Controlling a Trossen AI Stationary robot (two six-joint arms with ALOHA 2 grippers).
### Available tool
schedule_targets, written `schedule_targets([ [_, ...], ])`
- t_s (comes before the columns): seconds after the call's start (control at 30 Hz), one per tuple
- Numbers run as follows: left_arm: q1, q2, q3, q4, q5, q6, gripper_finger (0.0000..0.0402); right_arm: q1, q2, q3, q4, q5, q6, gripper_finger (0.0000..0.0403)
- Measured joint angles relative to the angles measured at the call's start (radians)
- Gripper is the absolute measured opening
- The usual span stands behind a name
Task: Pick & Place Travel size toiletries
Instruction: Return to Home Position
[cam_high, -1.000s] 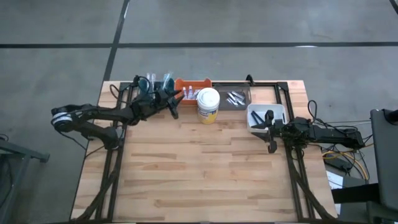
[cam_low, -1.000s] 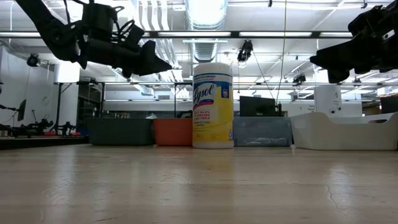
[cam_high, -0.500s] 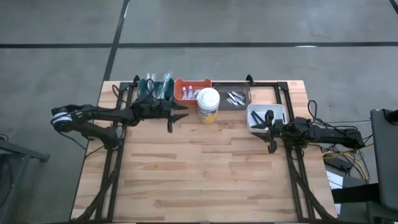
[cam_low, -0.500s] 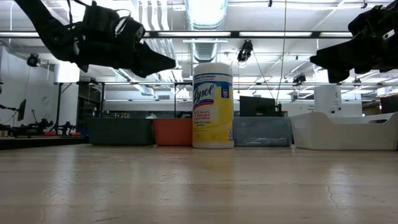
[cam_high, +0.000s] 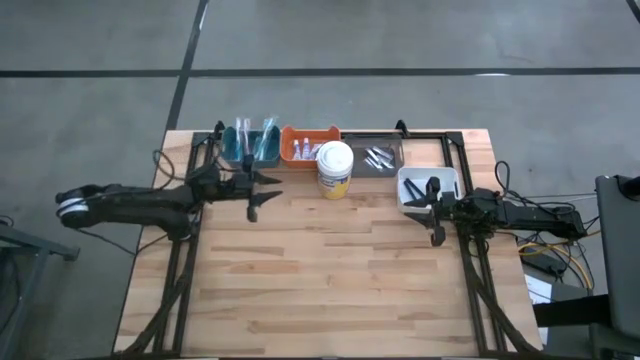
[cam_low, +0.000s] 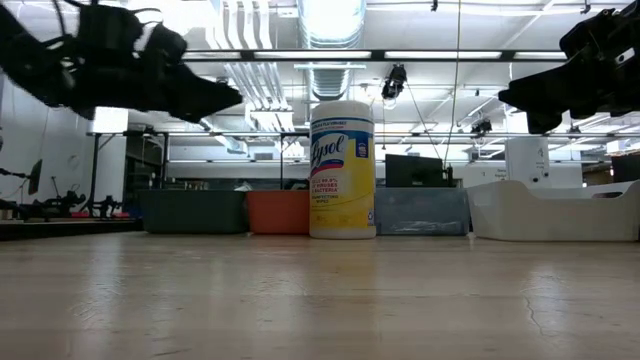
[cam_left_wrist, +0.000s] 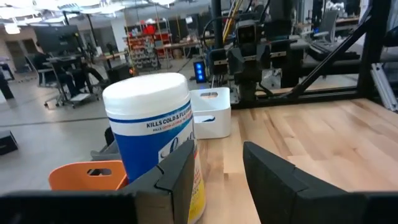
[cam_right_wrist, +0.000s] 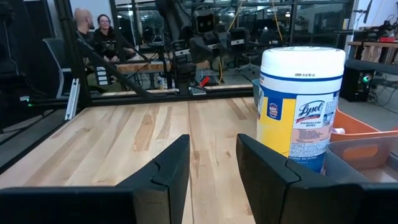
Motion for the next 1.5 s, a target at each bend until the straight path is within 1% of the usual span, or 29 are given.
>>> schedule_targets([
  [0.23,-0.006,-0.185,-0.132,-0.003,-0.023,-0.012,0.0142,0.0,0.0,0.0,0.0,0.0,-0.002,0.013],
  [0.43,-0.03,-0.29,-0.203,-0.008,-0.068,-0.031,0.0142,0.0,0.0,0.0,0.0,0.0,-0.001,0.013],
  [0.5,-0.045,-0.312,-0.208,-0.018,-0.077,-0.032,0.0142,0.0,0.0,0.0,0.0,0.0,0.0,0.013],
  [0.6,-0.074,-0.342,-0.207,-0.076,-0.103,-0.026,0.0142,0.0,0.0,0.0,0.0,0.0,-0.001,0.013],
  [0.73,-0.133,-0.378,-0.207,-0.153,-0.185,-0.017,0.0142,0.0,0.0,0.0,0.0,0.0,-0.002,0.013],
  [0.8,-0.168,-0.395,-0.207,-0.167,-0.224,-0.012,0.0142,0.0,0.0,0.0,0.0,0.0,0.0,0.013],
  [0.87,-0.197,-0.416,-0.207,-0.167,-0.24,-0.01,0.0142,0.0,0.0,0.0,0.0,0.0,-0.002,0.013],
  [1.0,-0.221,-0.478,-0.207,-0.175,-0.239,-0.015,0.0142,0.0,0.0,0.0,0.0,0.0,0.0,0.013],
  [1.17,-0.221,-0.575,-0.207,-0.251,-0.219,-0.019,0.0142,0.0,0.0,0.0,0.0,0.0,0.0,0.013],
  [1.33,-0.222,-0.69,-0.207,-0.366,-0.197,-0.028,0.0142,0.0,0.0,0.0,0.0,0.0,0.0,0.013],
  [1.5,-0.222,-0.815,-0.192,-0.531,-0.197,-0.033,0.0142,0.0,0.0,0.0,0.0,0.0,0.0,0.013],
])
